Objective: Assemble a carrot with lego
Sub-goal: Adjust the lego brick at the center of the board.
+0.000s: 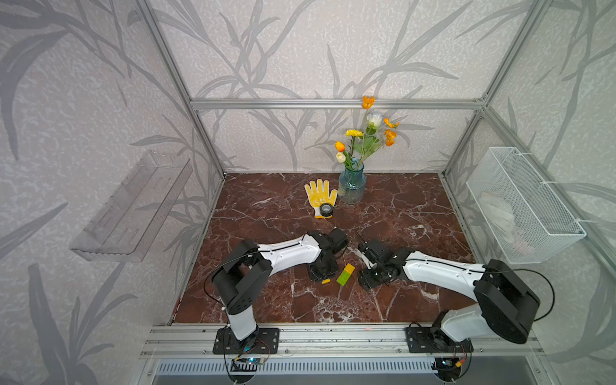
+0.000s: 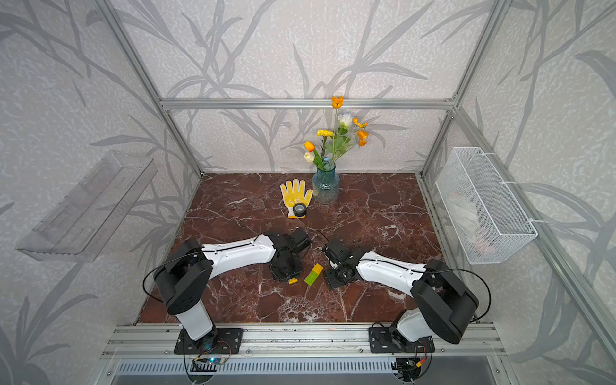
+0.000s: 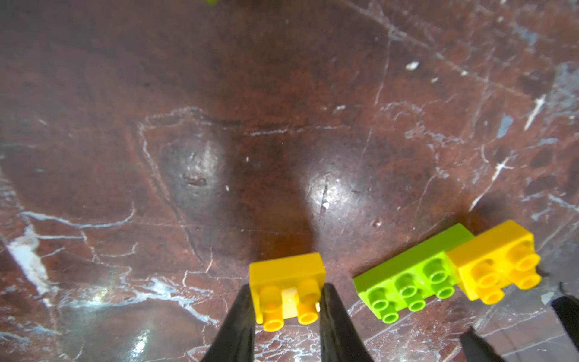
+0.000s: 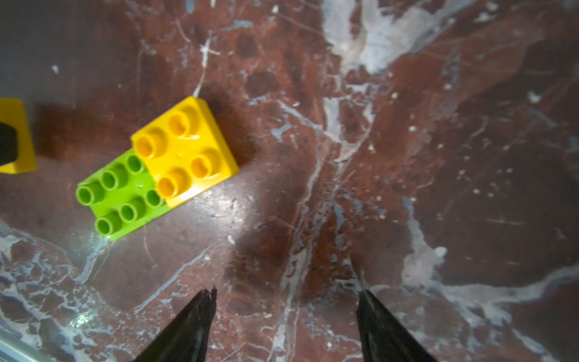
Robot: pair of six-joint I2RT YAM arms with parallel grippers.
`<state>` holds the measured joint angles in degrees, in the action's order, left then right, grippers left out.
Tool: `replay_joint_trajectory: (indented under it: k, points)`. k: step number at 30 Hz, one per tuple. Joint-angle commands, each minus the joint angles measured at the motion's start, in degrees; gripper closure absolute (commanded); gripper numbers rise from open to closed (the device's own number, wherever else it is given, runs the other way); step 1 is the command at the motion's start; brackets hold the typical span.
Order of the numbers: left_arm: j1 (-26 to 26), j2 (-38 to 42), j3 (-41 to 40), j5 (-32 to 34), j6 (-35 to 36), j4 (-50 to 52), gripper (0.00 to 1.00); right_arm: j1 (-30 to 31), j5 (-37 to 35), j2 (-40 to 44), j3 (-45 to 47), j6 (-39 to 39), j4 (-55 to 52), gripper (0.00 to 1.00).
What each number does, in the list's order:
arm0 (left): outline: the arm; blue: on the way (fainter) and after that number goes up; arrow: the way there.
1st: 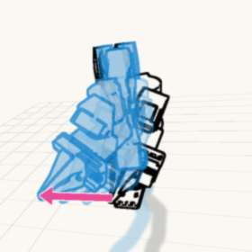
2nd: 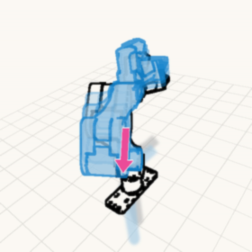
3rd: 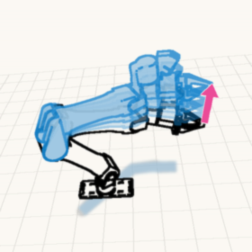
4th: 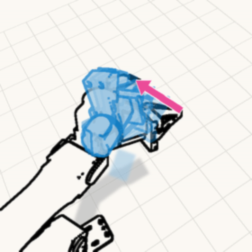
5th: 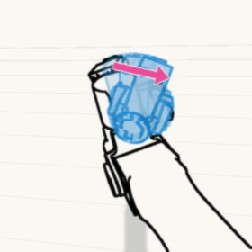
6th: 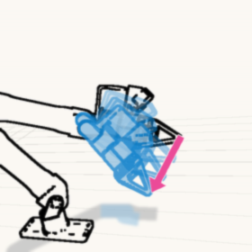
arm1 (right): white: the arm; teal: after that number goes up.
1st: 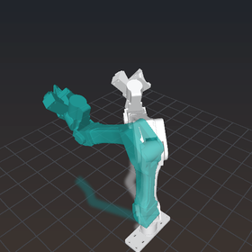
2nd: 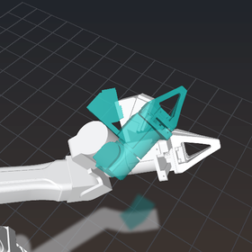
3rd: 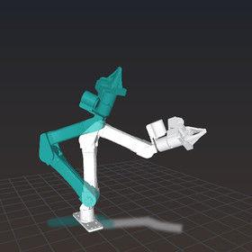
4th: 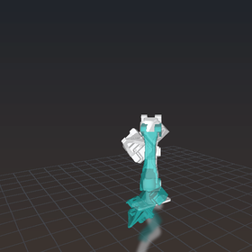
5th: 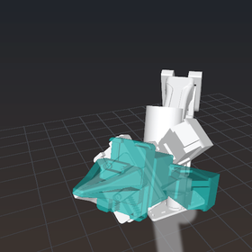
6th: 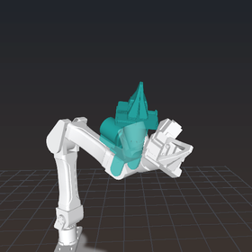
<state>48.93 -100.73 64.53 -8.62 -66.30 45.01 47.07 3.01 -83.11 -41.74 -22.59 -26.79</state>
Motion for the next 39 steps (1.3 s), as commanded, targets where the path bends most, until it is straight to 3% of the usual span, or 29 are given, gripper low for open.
replay_joint_trajectory:
  k: [1,13,24,28,30,39]
  points:
    - [-0.5,1.5,2.4,2.2,3.0,3.2,0.84,2.9,-1.1,-0.1,0.0,-3.7,1.7,0.26]
    - [-5.1,0.7,4.6,0.8,11.7,8.8,0.85,4.3,0.2,-8.9,-4.2,-7.9,6.2,0.26]
    - [-7.3,1.3,0.2,-5.4,19.3,5.5,0.90,4.6,2.0,-14.4,-10.3,-12.1,8.0,0.26]
    - [-7.5,2.5,-1.2,-6.4,21.6,3.7,0.90,5.4,-0.2,-13.2,-10.4,-12.8,8.3,0.26]
    - [-7.6,2.5,-1.5,-7.3,22.4,3.3,1.00,5.4,-0.8,-11.8,-10.3,-12.4,7.1,0.26]
    - [-8.3,4.3,-2.1,-9.4,23.7,2.4,1.00,6.6,-3.8,-4.4,-6.0,-10.2,0.2,0.26]
